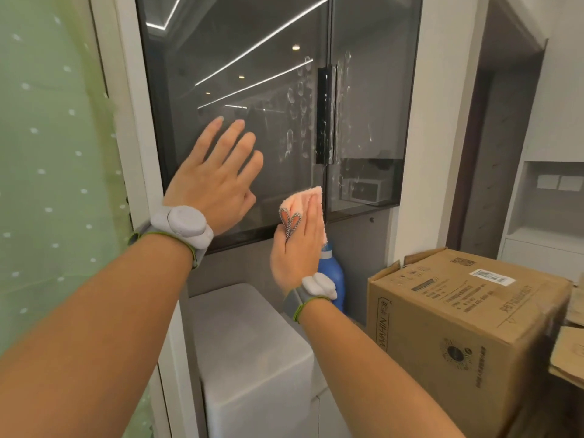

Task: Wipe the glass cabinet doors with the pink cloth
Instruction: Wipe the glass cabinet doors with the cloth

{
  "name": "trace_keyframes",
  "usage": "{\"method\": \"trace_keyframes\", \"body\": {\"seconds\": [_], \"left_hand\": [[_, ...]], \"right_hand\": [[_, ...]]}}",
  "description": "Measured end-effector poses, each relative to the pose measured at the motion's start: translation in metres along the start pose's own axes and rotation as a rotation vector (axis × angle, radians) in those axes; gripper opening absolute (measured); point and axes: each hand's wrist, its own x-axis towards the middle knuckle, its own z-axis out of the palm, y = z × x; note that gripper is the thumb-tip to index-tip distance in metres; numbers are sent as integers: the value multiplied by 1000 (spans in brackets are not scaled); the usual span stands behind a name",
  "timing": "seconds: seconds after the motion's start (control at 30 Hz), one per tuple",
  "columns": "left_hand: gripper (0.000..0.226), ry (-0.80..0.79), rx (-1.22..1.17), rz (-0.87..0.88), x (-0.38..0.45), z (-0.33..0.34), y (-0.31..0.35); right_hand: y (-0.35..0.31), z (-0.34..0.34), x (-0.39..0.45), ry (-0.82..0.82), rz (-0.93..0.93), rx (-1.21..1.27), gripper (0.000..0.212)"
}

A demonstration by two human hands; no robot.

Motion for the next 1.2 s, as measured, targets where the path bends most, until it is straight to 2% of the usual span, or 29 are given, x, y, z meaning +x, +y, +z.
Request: {"method": "trace_keyframes", "body": {"seconds": [0.07,0.13,0.2,0.27,0.33,0.37,0.4,0.5,0.53,0.67,0.73,0.87,0.97,1.07,1.13,1.2], "left_hand": [[45,-17,-10,-6,1,0,3],[47,-31,-20,-3,2,0,1],[48,-47,-23,-6,2,2,-2],[49,-56,-26,-1,1,2,-2],[49,-55,-29,5,1,1,-2],[49,-54,-28,8,1,1,-2],[49,-55,-25,10,0,0,-2],[48,-51,-33,9,0,-1,-3],[47,-41,-40,10,1,-2,-3],[49,7,-121,-23,2,-5,-3],[48,21,-139,-21,0,-6,-3],[53,-13,-139,-33,8,-10,-4],[52,21,-109,29,28,-17,-17],[52,23,-35,-20,45,-19,-37],[53,1,-15,-69,46,-16,-41],[54,-11,6,-74,43,-12,-38]], "right_hand": [[-11,5,13,42,83,95,76],[-26,7,31,58,88,125,77],[-37,6,48,18,-17,97,76],[-36,1,52,-47,-209,53,79],[-21,-3,45,-97,-402,-9,81],[-11,-4,40,-99,-434,-20,80],[-4,-3,34,-82,-397,-9,78],[-19,5,33,-1,-88,114,75],[-33,6,40,2,-70,130,74],[-51,-2,77,-102,-373,25,75],[-34,-7,75,-107,-392,-7,75],[-31,0,55,-47,-65,71,78],[-57,4,90,-23,53,133,79],[-73,-2,119,-64,-37,77,76],[-71,-3,110,-109,-193,58,76],[-59,-2,90,-113,-270,79,77]]}}
